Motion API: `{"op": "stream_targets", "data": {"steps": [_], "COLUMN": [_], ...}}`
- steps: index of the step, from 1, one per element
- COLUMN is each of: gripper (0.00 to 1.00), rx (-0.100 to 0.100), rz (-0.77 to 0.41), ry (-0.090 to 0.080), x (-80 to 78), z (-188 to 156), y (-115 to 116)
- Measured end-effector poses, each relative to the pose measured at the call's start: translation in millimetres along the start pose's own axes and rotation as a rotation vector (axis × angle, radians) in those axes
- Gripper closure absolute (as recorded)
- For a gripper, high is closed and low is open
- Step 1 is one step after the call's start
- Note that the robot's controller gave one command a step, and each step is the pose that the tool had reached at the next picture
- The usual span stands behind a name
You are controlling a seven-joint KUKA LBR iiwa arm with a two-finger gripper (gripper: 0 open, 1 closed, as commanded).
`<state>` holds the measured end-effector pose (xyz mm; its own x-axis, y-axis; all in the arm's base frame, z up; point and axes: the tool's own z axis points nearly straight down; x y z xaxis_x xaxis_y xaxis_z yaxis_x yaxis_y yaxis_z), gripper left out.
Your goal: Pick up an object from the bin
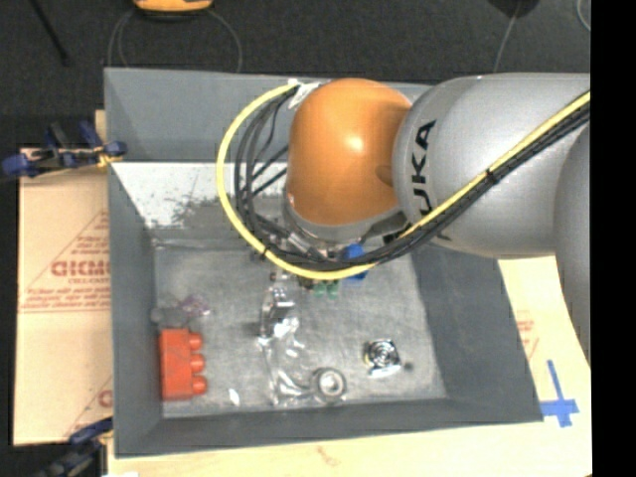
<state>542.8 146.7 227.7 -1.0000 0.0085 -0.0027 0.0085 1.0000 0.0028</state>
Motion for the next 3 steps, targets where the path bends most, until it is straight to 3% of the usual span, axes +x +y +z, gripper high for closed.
{"op": "stream_targets", "data": {"steps": [1,2,3], "gripper": [0.00,0.00,0.00], "rx": [0.002,0.003,0.002], "rz": [0.027,-0.167,-0.230], "ry": [0.005,0.001,-0.002], "x": [-20.1,8.0,4.5], "z": [43.5,105.2,116.4], "y": [11.6,-63.2,-58.6]}}
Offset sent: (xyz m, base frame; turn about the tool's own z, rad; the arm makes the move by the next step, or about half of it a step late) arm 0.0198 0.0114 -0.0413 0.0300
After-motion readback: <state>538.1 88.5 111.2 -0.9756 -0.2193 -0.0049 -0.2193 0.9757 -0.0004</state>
